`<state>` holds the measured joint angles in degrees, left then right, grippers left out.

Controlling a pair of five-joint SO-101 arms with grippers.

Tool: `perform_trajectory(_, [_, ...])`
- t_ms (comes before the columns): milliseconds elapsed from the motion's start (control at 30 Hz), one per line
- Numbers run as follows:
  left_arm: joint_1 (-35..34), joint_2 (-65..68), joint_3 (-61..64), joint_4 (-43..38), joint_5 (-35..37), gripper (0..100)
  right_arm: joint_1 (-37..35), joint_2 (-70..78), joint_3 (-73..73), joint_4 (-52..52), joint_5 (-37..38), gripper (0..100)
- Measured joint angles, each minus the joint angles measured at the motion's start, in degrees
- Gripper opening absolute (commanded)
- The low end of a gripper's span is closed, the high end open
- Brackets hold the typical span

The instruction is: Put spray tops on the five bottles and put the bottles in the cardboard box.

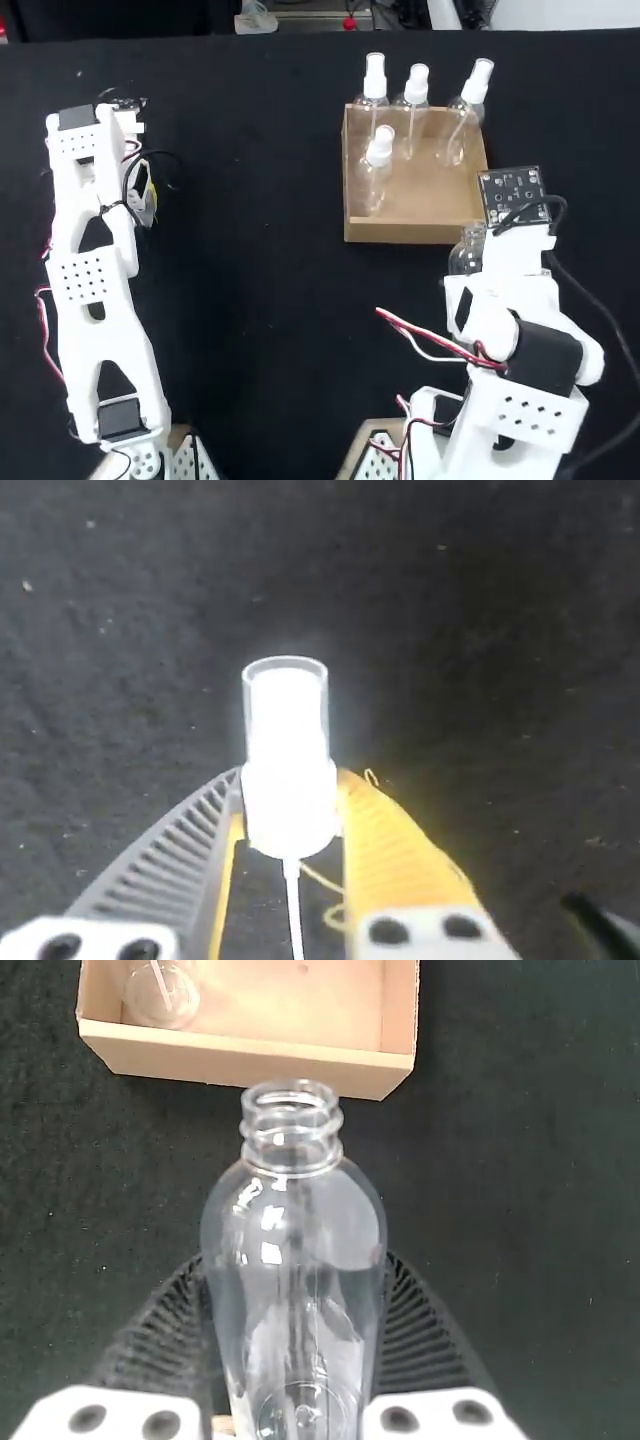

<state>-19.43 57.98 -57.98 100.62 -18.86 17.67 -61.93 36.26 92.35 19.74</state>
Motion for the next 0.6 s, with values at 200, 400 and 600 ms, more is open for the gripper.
perform_trajectory(200, [0.26,-5.27,10.73,-0.44,-5.98,7,-0.09,0.00,0.00,0.00,0.00,1.1])
perform_trajectory(400, [4.66,-23.03,37.45,-0.44,-13.45,7,-0.09,0.00,0.00,0.00,0.00,1.1])
perform_trajectory(600, [9.14,-42.20,63.82,-7.91,-17.41,7,-0.09,0.00,0.00,0.00,0.00,1.1])
